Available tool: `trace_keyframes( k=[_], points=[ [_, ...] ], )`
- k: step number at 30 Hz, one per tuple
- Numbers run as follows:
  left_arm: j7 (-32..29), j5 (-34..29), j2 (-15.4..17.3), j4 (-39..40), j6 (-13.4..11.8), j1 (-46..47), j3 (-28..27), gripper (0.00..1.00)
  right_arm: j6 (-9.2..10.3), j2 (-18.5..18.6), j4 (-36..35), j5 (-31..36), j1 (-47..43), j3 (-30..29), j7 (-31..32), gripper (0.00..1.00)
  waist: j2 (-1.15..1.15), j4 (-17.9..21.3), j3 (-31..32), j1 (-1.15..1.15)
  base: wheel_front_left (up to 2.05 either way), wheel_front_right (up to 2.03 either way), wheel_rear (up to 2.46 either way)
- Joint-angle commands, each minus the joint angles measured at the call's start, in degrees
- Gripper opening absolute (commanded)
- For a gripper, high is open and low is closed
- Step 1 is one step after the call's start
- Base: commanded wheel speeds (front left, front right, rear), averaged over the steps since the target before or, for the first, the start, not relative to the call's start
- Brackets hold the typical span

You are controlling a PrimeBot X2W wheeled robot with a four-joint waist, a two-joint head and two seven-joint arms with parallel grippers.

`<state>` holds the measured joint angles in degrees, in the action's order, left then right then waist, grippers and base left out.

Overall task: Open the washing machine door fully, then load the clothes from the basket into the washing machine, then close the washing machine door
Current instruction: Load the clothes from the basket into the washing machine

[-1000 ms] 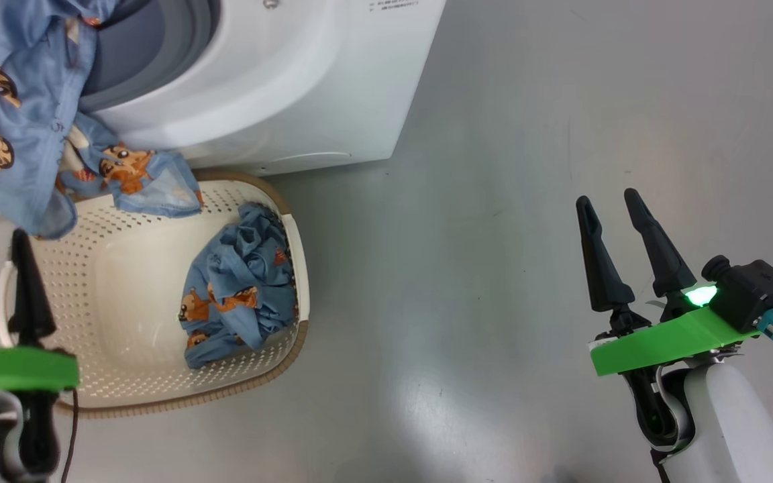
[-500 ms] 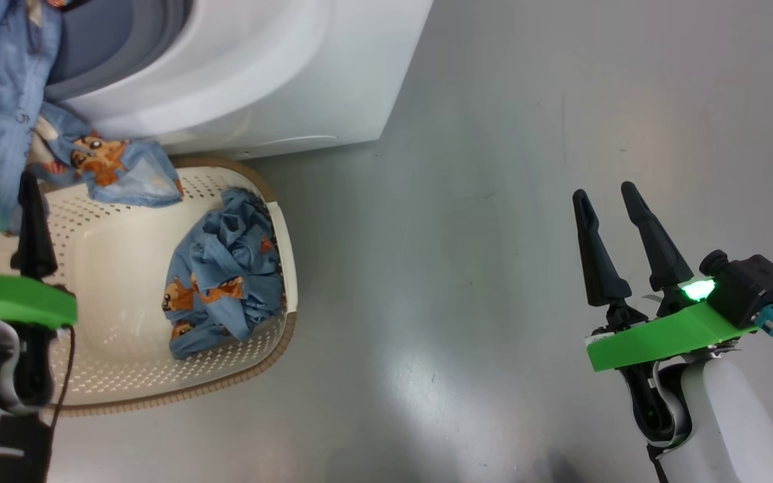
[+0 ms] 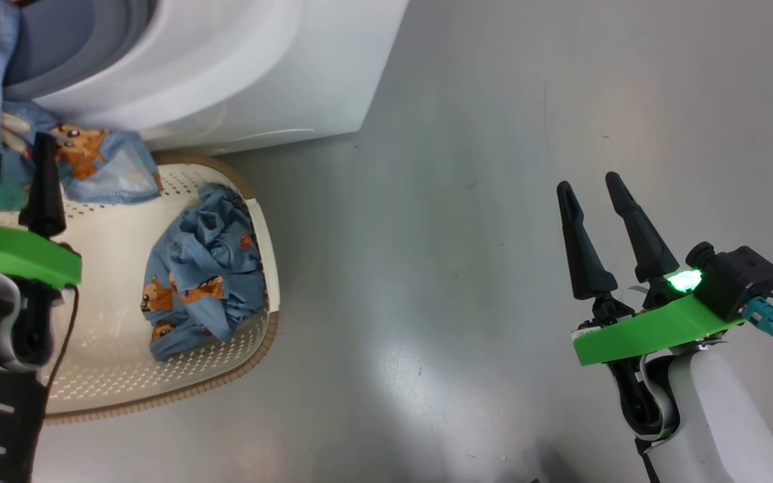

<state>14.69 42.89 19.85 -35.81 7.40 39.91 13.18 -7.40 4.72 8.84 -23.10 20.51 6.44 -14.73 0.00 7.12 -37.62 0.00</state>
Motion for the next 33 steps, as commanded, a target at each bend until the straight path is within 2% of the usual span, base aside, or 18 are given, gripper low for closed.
trace_keyframes(
  k=[1, 9, 11, 12, 13, 14, 21, 28, 33],
  points=[
    [0.31, 1.34, 3.39, 0.36, 0.09, 1.07, -0.43, 1.0, -0.09, -0.52, -1.25, 0.71, -0.33, 1.25, -0.27, 1.0, 0.0, 0.39, -0.11, 0.0, 0.0, 0.0, 0.0],
    [0.31, 6.55, 4.64, -2.03, 0.09, 4.19, 1.03, 1.0, -0.09, -0.77, -1.29, 0.73, -0.36, 1.43, -0.27, 1.0, 0.0, 1.27, -0.2, 0.0, 0.0, 0.0, 0.0],
    [0.31, 7.61, 4.56, -2.24, 0.09, 4.5, 0.23, 0.47, -0.09, -0.82, -1.33, 0.78, -0.37, 1.33, -0.27, 1.0, 0.0, 1.32, -0.18, 0.0, 0.0, 0.0, 0.0],
    [0.31, 8.08, 4.46, -2.28, 0.09, 4.55, -0.03, 0.24, -0.09, -0.84, -1.34, 0.81, -0.4, 1.28, -0.27, 1.0, 0.0, 1.31, -0.17, 0.0, 0.0, 0.0, 0.0],
    [0.31, 8.47, 4.38, -2.29, 0.09, 4.58, -0.33, 0.04, -0.09, -0.86, -1.36, 0.84, -0.43, 1.21, -0.27, 1.0, 0.0, 1.26, -0.15, 0.0, 0.0, 0.0, 0.0],
    [0.31, 8.67, 4.37, -2.26, 0.09, 4.53, -0.53, 0.0, -0.09, -0.87, -1.37, 0.87, -0.48, 1.13, -0.27, 1.0, 0.0, 1.18, -0.1, 0.0, 0.0, 0.0, 0.0],
    [0.31, 7.47, 4.23, 1.09, 0.09, 2.01, -4.51, 0.0, -0.09, -0.93, -1.46, 0.96, -0.47, 0.64, -0.27, 1.0, 0.0, 0.24, 0.04, 0.0, 0.0, 0.0, 0.0],
    [0.31, 2.48, 1.94, 11.35, 0.09, -3.81, -13.22, 0.0, -0.09, -1.09, -1.6, 1.03, -0.71, 0.23, -0.27, 1.0, 0.0, -0.91, 0.02, 0.0, 0.0, 0.0, 0.0],
    [0.31, -1.25, 1.04, 18.04, 0.09, -4.96, -16.06, 0.0, -0.09, -1.18, -1.62, 1.08, -0.64, 0.14, -0.27, 1.0, 0.0, -1.35, -0.19, 0.0, 0.0, 0.0, 0.0]
  ],
)
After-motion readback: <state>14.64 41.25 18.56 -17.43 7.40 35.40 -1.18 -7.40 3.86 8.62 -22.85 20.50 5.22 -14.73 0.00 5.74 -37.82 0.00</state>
